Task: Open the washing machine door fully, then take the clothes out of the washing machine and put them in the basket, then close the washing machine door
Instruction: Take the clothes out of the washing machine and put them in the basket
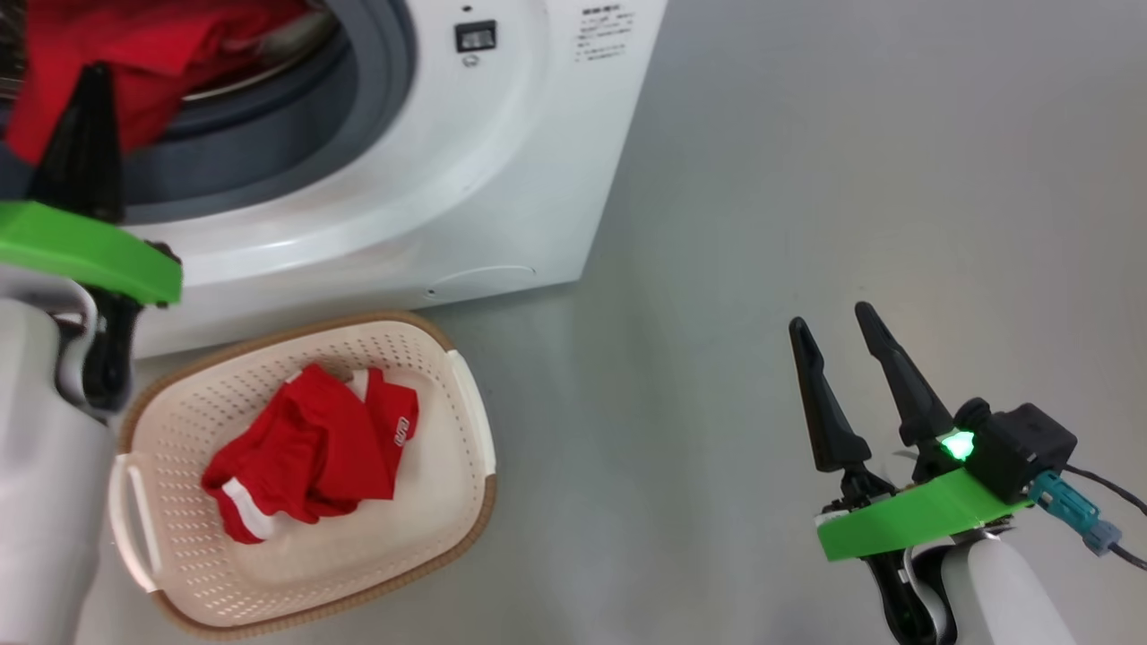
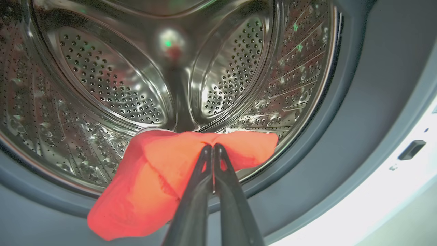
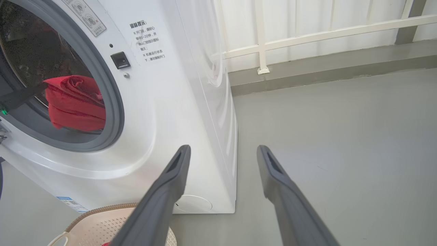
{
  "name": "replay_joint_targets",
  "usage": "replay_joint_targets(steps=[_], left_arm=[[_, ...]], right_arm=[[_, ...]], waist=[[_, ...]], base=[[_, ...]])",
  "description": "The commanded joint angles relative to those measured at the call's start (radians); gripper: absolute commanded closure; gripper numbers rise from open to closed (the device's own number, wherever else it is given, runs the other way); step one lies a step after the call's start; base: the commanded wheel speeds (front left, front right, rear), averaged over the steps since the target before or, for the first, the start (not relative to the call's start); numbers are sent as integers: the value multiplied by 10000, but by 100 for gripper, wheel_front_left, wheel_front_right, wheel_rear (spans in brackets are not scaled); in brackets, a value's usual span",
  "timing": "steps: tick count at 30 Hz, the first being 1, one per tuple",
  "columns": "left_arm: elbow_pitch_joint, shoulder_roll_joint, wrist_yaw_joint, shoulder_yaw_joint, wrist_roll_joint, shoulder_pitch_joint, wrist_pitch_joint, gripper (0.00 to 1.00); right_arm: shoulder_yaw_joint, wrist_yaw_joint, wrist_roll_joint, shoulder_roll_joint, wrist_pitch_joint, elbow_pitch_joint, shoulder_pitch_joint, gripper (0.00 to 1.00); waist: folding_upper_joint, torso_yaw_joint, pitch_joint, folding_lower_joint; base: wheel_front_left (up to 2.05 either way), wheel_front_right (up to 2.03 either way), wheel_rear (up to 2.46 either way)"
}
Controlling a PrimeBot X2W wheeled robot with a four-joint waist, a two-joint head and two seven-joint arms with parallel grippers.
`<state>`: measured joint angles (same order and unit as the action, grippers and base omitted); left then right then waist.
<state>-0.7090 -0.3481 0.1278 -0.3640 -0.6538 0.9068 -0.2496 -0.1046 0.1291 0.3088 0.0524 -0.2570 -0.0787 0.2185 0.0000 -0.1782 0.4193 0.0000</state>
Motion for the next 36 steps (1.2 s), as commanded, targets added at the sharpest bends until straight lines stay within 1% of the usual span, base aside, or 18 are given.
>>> replay_joint_targets(steps=[1,8,24,31,36], left_arm=[[627,-360,29,501,189,-238,-121,100],[2260,-128,29,1345,653,-1711,-121,100],[5403,355,29,2926,1145,-4563,-122,100],[6930,499,29,3399,1286,-5776,-122,100],[7324,583,29,3437,1289,-6491,-122,100]], right_arm=[[-118,16,-100,-22,-48,185,-240,0],[2,16,-246,-22,-48,54,-528,0],[141,16,-451,-22,-48,-113,-984,0],[179,16,-490,-22,-48,-73,-1078,0],[222,16,-507,-22,-48,-47,-1097,0]], waist=[[0,309,-352,0],[0,599,-820,0],[0,1062,-1642,0],[0,1155,-1696,0],[0,1245,-1623,0]], base=[[0,0,0],[0,0,0],[0,0,0],[0,0,0],[0,0,0]])
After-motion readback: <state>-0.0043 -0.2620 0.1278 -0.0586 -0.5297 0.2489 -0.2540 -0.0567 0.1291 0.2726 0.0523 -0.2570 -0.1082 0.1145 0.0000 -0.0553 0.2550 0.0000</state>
